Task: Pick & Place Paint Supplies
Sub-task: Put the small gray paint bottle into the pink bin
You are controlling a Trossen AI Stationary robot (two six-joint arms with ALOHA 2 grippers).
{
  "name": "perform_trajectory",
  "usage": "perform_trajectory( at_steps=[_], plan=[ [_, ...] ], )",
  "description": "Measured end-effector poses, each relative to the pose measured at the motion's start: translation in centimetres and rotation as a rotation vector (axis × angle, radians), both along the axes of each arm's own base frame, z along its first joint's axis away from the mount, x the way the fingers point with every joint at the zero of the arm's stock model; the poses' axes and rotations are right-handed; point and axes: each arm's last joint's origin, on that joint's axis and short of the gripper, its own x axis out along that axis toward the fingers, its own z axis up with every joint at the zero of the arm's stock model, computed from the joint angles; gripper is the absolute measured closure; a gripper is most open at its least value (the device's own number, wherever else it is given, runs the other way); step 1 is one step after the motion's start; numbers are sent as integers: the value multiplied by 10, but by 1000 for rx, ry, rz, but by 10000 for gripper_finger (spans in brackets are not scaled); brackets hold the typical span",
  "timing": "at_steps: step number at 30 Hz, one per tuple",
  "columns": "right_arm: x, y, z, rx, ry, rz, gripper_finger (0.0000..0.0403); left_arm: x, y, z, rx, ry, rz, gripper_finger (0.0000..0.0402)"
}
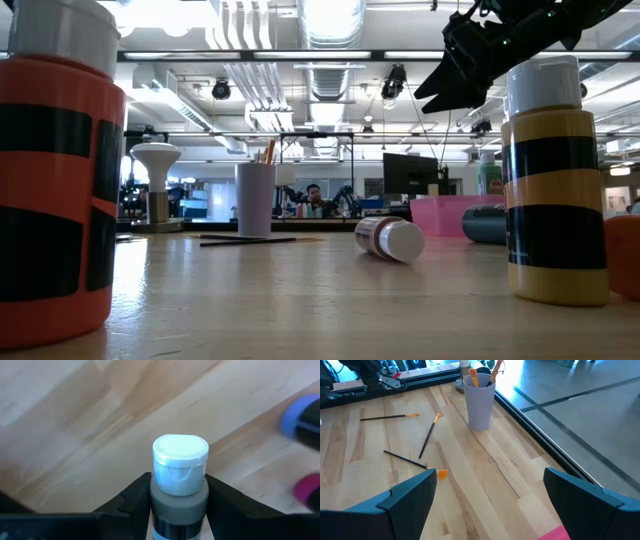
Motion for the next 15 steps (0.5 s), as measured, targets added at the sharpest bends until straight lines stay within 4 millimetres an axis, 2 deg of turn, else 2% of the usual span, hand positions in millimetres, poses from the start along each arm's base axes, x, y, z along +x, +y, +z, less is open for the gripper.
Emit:
perform_trajectory(
  at_steps=[7,15],
  plan=[
    [0,0,0,0,0,0,39,4,12,9,90,-140,4,242],
    [0,0,0,0,0,0,40,19,40,16,272,-295,-32,242]
  ],
)
